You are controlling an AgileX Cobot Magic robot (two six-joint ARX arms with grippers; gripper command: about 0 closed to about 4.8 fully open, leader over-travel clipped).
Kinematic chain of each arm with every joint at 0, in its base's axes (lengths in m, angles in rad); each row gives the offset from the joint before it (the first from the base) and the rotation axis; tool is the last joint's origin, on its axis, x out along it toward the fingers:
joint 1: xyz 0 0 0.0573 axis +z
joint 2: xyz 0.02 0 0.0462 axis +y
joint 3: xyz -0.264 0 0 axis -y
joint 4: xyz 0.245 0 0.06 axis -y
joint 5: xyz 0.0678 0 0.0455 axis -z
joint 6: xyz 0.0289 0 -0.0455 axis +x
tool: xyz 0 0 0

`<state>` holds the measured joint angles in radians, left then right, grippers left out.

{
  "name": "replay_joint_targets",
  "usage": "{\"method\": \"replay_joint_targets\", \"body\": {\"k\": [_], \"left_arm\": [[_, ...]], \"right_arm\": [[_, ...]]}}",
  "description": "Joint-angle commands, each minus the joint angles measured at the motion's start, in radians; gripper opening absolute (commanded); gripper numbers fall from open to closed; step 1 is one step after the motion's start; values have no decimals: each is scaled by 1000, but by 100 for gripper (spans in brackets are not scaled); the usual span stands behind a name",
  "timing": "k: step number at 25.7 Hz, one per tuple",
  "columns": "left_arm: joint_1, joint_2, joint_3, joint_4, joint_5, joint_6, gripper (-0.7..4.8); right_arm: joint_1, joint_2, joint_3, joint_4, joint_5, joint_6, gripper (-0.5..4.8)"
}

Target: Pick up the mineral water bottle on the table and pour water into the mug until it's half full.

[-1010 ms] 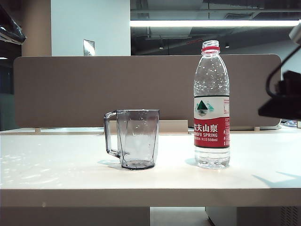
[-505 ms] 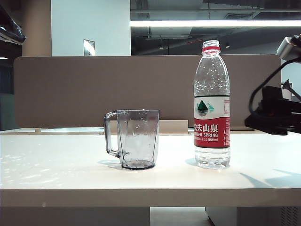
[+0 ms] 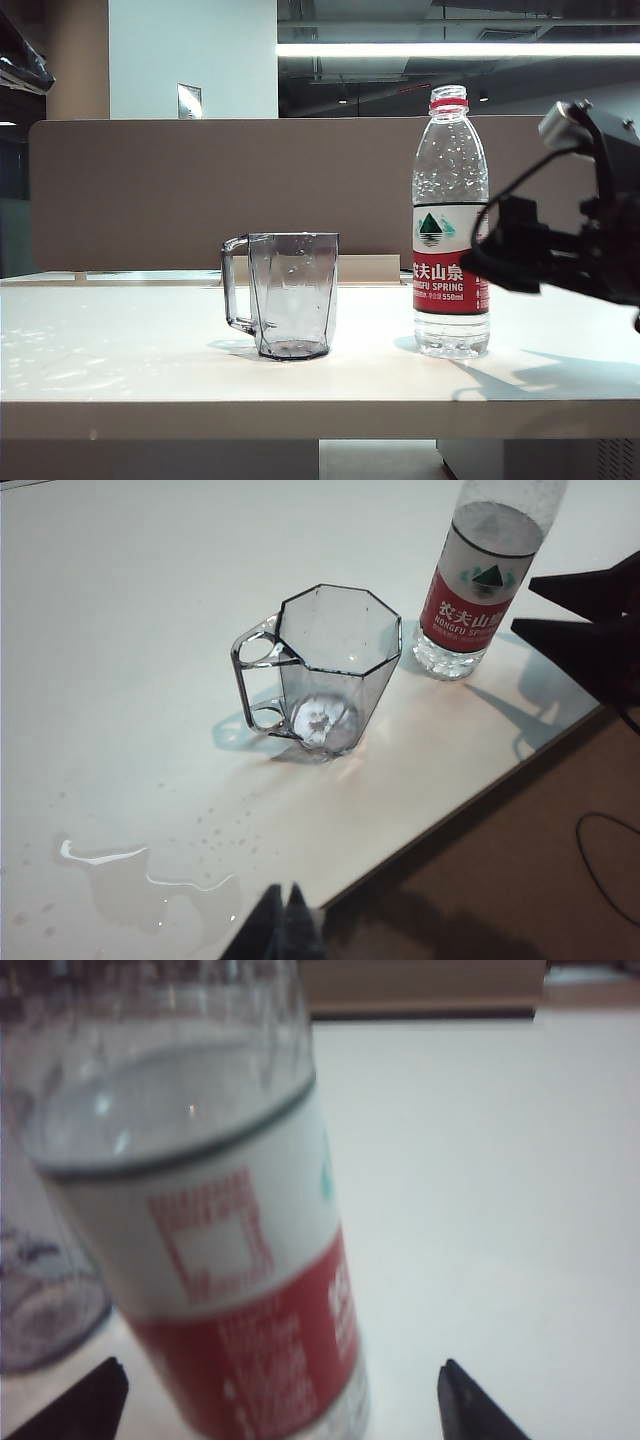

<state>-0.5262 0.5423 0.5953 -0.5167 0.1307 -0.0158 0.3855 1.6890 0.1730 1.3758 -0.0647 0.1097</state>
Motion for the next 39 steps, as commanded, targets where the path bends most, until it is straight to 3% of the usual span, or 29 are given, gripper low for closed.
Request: {"method": "replay_joint_targets", "body": {"k": [1,11,23,27,33,36,39], "left_arm": [[0,-1,2,8,5,1,-4],[0,-1,2,8,5,1,-4],[0,-1,2,9,5,1,-4],[0,-1,2,8,5,1,-4],[0,-1,2,8,5,1,-4],[0,-1,2,8,5,1,-4],[0,-1,2,8,5,1,-4]], "right_arm": [[2,-3,52,23,-26,-6,462],[2,1,188,-130,-68,-6,473],[9,133,250,-55,-93,-5,467],[9,133,250,-55,-91,-5,382],[9,133,250,-55,-86,-5,345],[9,133,250,-55,-84,-6,290],[9,133,250,-56,-84,-28,291]]}}
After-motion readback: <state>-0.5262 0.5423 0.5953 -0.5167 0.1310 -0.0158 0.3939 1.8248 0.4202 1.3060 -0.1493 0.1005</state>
